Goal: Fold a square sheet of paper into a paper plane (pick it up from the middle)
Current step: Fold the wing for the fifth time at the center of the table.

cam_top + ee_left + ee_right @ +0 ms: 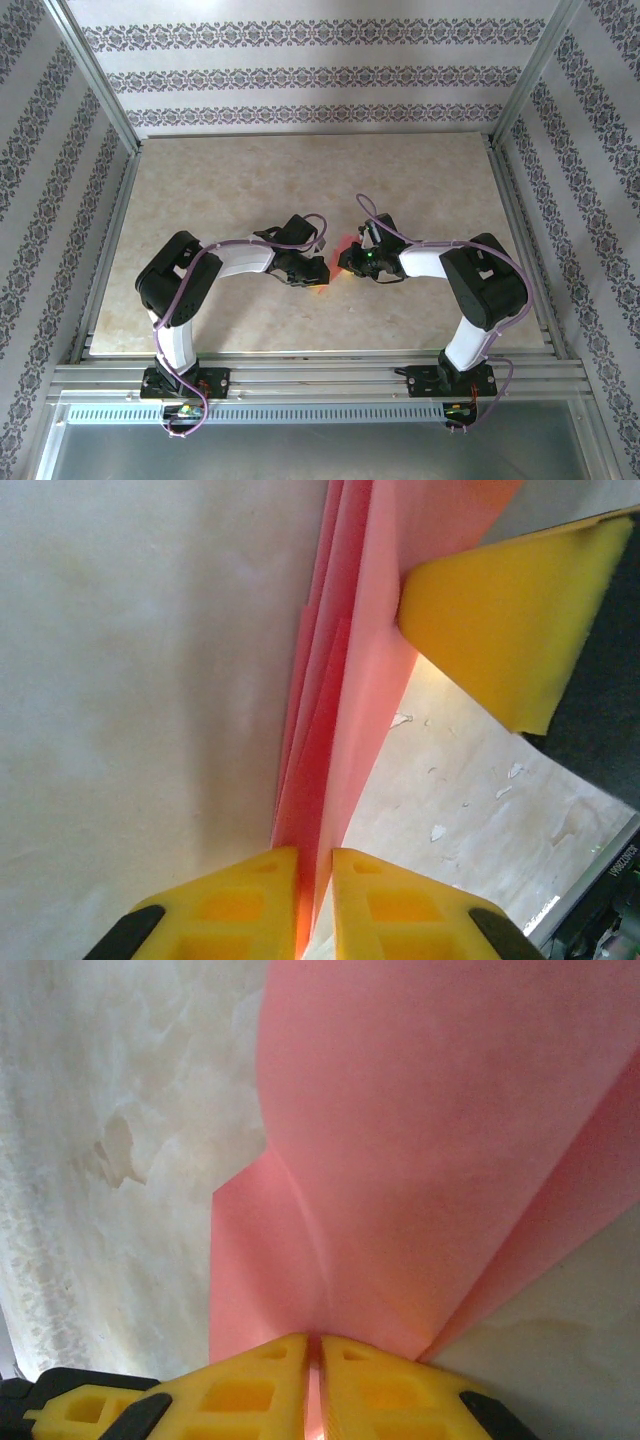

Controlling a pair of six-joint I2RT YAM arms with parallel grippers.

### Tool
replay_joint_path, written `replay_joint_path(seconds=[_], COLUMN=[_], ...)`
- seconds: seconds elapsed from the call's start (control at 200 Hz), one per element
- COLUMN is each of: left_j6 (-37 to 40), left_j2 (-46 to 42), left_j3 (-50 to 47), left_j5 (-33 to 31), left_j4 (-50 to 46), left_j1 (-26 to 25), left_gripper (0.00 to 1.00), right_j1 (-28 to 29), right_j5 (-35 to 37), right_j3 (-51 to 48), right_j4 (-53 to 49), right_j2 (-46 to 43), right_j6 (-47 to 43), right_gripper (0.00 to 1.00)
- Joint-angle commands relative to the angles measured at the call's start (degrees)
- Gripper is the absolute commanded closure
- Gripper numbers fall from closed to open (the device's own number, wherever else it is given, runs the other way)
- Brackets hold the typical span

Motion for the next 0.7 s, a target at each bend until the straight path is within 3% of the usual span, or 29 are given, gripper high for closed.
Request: replay_joint_path(seconds=[0.0,0.415,0.585,0.695], left_j6=[0.95,1.43,3.49,4.44], left_j2=[-1.55,-0.34,-5.45,-10.01], left_j3=[-0.8,-0.5,1.41,2.31], left_j5=[-1.02,-1.86,-5.56,-9.03], left_j4=[-3.27,-4.6,-9.83,-12.15], left_j1=[0.71,0.79,1.31,1.61], left_gripper=[0.86,0.88,0.7,0.64], right_j1=[-0.07,-0.03,-0.03,-0.03], right_j5=[6.2,6.29,6.44,6.72], right_j3=[0.08,0.6,1.05,1.29], right_j4=[-4.93,-5.42,-6.47,-7.36], right_j2=[2.49,2.69,3.06,3.2], right_j6=[-1.28,-1.26,-1.27,-1.32], right_gripper=[0.85,0.85,0.85,0.85])
